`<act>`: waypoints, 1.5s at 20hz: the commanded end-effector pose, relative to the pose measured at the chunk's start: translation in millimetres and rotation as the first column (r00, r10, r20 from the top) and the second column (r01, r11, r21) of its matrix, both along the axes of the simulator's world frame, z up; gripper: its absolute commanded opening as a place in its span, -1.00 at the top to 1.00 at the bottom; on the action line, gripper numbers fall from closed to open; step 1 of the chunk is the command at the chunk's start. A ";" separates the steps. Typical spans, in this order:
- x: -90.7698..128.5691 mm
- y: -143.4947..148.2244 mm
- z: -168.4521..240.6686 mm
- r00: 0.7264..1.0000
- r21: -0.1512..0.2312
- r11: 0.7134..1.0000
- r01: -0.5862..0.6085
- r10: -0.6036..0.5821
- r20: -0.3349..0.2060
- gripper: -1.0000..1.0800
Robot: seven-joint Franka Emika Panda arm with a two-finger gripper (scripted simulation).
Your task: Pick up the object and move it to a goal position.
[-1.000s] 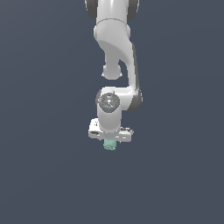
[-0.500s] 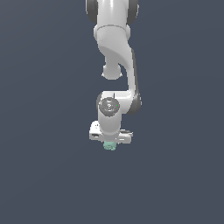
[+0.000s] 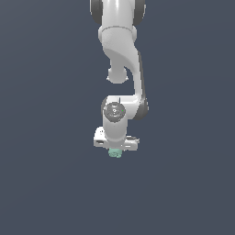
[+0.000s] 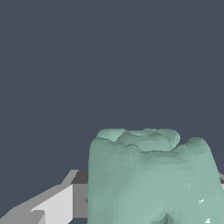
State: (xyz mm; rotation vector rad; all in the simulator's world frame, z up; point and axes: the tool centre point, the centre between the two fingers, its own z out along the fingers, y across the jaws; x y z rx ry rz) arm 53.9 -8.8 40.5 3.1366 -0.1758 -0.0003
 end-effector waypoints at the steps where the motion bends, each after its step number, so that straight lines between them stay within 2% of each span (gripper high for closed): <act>1: -0.4 0.2 1.8 1.000 0.000 1.000 0.000 0.000 0.000 1.00; 8: -6.4 2.9 23.5 1.000 0.000 1.000 0.000 0.000 0.000 1.00; 14: -16.9 7.6 62.4 1.000 0.000 1.000 0.000 0.000 0.000 1.00; 30: -62.8 28.3 239.7 1.000 0.000 1.000 0.000 0.000 0.000 1.00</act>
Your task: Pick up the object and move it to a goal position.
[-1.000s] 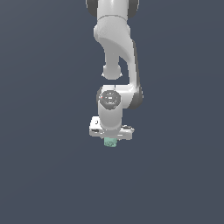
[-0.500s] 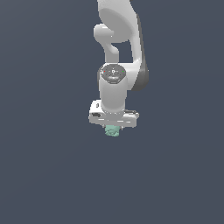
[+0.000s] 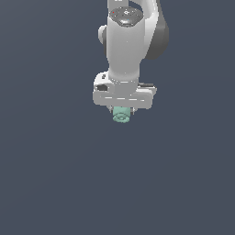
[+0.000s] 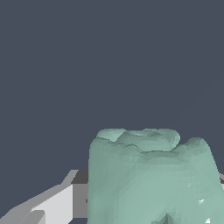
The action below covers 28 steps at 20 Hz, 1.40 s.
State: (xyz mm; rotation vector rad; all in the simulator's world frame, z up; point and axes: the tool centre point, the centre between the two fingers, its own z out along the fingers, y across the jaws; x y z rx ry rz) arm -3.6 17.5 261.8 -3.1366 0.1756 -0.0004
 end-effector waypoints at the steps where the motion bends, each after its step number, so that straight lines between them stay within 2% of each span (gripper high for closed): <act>1: -8.3 3.4 30.6 1.000 -0.001 1.000 0.000 0.000 0.000 1.00; 16: -44.9 22.5 191.9 1.000 -0.001 1.000 0.000 0.000 0.000 1.00; 22: -51.1 27.0 227.5 1.000 -0.001 1.000 0.000 0.000 0.000 1.00; 28: -53.1 29.1 243.9 1.000 0.000 1.000 0.000 0.000 0.000 1.00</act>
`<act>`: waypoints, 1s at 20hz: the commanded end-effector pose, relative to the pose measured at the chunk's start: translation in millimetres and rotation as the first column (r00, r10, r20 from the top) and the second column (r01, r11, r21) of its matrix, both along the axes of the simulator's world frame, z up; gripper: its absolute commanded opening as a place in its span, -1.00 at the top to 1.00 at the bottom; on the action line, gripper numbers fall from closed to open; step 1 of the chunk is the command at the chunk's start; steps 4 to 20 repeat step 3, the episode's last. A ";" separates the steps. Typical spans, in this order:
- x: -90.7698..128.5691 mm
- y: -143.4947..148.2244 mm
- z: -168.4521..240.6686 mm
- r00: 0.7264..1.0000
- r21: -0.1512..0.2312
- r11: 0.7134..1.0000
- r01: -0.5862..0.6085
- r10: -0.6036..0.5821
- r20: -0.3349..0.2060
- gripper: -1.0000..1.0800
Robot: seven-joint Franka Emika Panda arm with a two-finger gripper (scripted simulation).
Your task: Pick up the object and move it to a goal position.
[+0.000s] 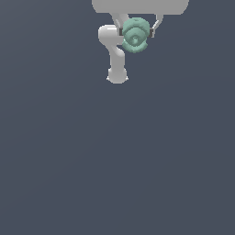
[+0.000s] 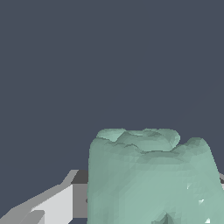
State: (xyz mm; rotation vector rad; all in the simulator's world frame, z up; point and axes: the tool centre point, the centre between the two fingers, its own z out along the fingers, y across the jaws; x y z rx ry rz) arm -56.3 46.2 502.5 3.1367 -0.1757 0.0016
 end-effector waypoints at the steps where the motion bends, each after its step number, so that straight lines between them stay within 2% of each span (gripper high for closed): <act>1: -0.5 0.5 4.2 1.000 0.000 1.000 0.000 0.000 -0.001 1.00; 20: -0.6 0.6 5.0 1.000 0.000 1.000 0.000 0.000 -0.001 1.00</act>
